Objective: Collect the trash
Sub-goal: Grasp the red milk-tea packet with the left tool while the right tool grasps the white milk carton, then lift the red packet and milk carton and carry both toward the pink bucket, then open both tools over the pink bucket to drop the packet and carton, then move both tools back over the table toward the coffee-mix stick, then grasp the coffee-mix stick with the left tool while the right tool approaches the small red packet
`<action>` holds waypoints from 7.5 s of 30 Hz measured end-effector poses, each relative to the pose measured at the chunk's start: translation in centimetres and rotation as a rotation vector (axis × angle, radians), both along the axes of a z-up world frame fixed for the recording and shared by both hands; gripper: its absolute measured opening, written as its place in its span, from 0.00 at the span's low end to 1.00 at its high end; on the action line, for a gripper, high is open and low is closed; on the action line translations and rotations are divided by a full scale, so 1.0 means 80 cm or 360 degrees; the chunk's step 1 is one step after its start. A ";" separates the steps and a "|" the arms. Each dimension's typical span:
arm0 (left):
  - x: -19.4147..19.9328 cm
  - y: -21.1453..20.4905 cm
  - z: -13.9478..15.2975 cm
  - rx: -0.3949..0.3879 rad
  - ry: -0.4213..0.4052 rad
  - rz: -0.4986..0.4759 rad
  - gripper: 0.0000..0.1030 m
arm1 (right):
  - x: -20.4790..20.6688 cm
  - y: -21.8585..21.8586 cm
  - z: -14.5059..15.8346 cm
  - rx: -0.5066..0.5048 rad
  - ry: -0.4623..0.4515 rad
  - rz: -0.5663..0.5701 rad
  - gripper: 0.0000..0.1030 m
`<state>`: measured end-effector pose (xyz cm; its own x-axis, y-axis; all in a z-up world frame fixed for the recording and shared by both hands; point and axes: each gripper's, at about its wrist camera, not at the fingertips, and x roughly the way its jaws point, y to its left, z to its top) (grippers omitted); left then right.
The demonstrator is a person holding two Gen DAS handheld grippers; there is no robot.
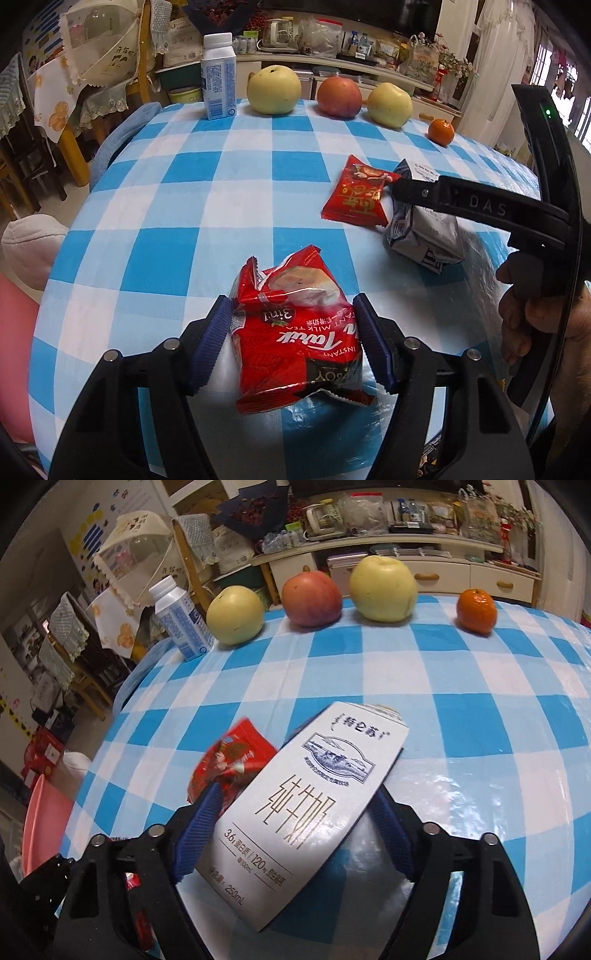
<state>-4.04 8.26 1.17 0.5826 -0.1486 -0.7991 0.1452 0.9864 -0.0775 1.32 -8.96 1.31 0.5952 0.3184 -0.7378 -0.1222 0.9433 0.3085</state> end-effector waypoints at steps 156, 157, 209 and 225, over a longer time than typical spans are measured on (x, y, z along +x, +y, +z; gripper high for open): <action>-0.111 0.112 0.099 -0.0095 -0.0551 0.0127 0.87 | -0.259 0.121 0.125 -0.0071 -0.0456 0.0199 0.91; -0.113 0.108 0.099 -0.0091 -0.0548 0.0113 0.87 | -0.261 0.116 0.124 -0.0070 -0.0453 0.0189 0.91; -0.152 -0.095 0.008 0.0258 -0.0250 -0.0833 0.87 | -0.282 -0.086 0.063 0.0147 -0.0211 -0.0070 0.91; -0.132 -0.120 -0.011 0.0204 -0.0194 -0.0922 0.41 | -0.244 -0.073 0.049 0.0147 -0.0150 -0.0043 0.91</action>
<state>-14.57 -1.36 0.29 0.5242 -0.3760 -0.7641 0.6619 0.7444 0.0878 -18.23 -14.82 5.24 0.6696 0.3653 -0.6467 -0.1298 0.9149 0.3823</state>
